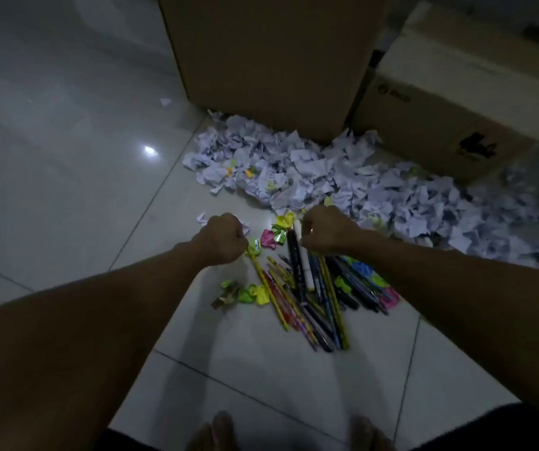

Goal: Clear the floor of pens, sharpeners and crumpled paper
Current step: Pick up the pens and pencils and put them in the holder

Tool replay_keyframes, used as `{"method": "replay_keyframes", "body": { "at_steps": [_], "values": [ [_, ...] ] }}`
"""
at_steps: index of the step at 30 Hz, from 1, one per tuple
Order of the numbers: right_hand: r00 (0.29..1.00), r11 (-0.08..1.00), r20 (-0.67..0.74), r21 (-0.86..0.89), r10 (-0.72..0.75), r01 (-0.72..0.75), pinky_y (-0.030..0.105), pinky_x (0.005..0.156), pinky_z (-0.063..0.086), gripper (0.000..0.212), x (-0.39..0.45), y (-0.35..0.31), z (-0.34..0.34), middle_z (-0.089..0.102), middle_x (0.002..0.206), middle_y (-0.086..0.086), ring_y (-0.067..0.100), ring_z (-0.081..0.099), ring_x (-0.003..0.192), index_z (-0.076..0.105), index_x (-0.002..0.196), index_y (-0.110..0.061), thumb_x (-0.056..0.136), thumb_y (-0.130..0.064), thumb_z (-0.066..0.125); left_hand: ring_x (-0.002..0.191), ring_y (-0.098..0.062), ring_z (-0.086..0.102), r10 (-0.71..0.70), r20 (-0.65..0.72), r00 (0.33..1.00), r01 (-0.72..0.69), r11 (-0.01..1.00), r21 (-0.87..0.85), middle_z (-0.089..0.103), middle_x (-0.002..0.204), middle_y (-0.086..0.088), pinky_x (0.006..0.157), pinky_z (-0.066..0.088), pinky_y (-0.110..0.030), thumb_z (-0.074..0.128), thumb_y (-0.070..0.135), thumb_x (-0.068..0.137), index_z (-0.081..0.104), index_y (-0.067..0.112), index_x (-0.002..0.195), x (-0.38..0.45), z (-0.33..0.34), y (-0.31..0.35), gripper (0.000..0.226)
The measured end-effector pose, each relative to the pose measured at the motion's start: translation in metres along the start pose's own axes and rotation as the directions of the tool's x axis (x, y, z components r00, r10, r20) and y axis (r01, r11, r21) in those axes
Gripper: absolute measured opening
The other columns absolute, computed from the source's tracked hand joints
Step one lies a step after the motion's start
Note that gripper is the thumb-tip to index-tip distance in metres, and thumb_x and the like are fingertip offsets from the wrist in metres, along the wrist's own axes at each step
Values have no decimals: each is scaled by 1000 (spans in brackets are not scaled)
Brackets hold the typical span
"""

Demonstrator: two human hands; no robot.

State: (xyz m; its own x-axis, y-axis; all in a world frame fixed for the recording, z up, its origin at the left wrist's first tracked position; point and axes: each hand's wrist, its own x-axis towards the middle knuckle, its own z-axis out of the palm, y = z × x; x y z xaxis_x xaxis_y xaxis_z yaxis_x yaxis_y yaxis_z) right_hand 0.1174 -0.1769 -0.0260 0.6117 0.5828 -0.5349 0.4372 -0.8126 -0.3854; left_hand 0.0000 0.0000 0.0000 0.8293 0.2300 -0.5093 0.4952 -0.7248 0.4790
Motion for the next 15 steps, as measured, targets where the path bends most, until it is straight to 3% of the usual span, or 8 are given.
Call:
{"method": "replay_keyframes", "body": {
  "at_steps": [4,6,8,10,12,15],
  "values": [
    [996,996,38,-16,86,-86,38,61,57,18,-8,10,16,61,82,17,28,62,69,61,80,-3,71,-17,69,68,-32,68,-101,101,990,110,990,-88,70,75,-24,53,52,-20,58,8,85,70,-9,75,2,9,-5,24],
    [995,996,41,11,93,-93,34,55,52,19,-2,12,22,58,72,14,26,60,66,57,73,-3,73,-17,70,66,-28,70,-131,52,990,137,983,-124,71,74,-25,40,43,-12,57,11,86,71,-7,75,9,9,-8,25],
    [996,995,-9,56,88,-88,26,50,39,33,3,9,22,47,63,8,23,50,57,48,70,-7,81,-29,70,65,-27,69,-173,-24,985,166,970,-180,71,73,-23,35,39,-11,59,15,86,71,-5,76,16,4,-8,26],
    [992,991,-55,79,110,-105,24,48,31,45,4,4,25,43,69,6,22,47,60,43,73,-12,84,-49,65,64,-28,69,-188,-73,979,165,955,-245,70,72,-23,37,38,-12,60,16,86,70,-6,75,20,3,-7,25],
    [991,992,-60,4,123,-123,25,50,32,52,4,-5,30,47,84,9,25,52,76,43,74,-16,79,-64,63,67,-31,69,-188,-98,977,157,952,-262,70,72,-25,46,45,-18,60,12,84,69,-8,75,20,6,-5,24],
    [990,970,-57,-201,129,-138,36,75,46,57,1,-16,37,53,113,11,31,56,105,52,106,-14,76,-60,69,69,-34,69,-158,-24,987,147,954,-263,69,74,-27,59,55,-30,58,8,84,69,-11,77,16,14,-1,22]
  ]
}}
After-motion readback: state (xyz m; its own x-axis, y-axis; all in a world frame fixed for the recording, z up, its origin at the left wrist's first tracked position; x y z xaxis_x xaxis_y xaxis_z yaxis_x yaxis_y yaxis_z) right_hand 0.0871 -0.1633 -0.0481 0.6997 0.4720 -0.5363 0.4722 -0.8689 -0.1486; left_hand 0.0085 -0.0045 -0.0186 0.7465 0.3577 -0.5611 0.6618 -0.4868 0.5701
